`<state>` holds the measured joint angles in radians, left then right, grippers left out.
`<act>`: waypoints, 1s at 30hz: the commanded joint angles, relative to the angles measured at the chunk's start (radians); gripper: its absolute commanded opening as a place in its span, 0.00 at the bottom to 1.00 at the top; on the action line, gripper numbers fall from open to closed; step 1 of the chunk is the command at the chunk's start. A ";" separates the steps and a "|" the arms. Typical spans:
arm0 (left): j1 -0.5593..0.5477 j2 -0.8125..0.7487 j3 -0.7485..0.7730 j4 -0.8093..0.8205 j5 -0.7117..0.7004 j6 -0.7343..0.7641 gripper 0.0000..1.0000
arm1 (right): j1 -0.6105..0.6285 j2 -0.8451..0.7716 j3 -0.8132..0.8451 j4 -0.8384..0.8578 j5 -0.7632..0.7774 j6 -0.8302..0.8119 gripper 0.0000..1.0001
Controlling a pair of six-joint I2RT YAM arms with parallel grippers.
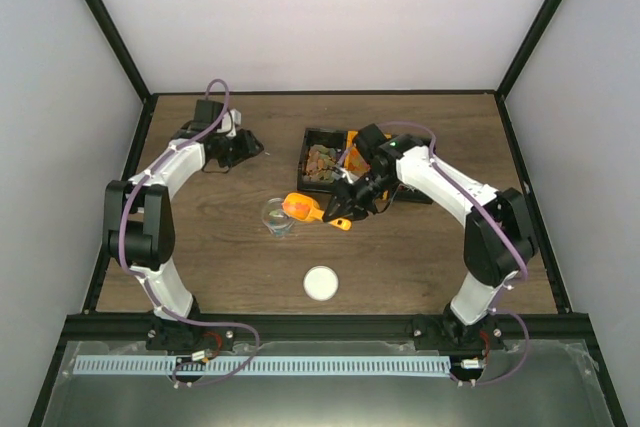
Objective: Pack the candies
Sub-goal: Place the fake candies in the packing bottle.
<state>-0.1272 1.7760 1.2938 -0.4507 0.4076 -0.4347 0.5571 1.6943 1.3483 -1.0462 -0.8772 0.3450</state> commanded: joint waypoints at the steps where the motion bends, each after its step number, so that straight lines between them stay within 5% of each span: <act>1: 0.008 -0.030 -0.019 0.024 0.024 0.010 0.50 | 0.020 0.027 0.078 -0.083 0.057 -0.032 0.01; 16: 0.031 -0.053 -0.043 0.035 0.042 0.018 0.50 | 0.067 0.123 0.309 -0.255 0.226 -0.073 0.01; 30: 0.043 -0.065 -0.080 0.056 0.059 0.011 0.50 | 0.098 0.124 0.335 -0.258 0.260 -0.040 0.01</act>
<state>-0.0895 1.7309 1.2213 -0.4221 0.4419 -0.4309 0.6403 1.8229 1.6379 -1.2758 -0.6521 0.2886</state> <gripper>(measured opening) 0.500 0.242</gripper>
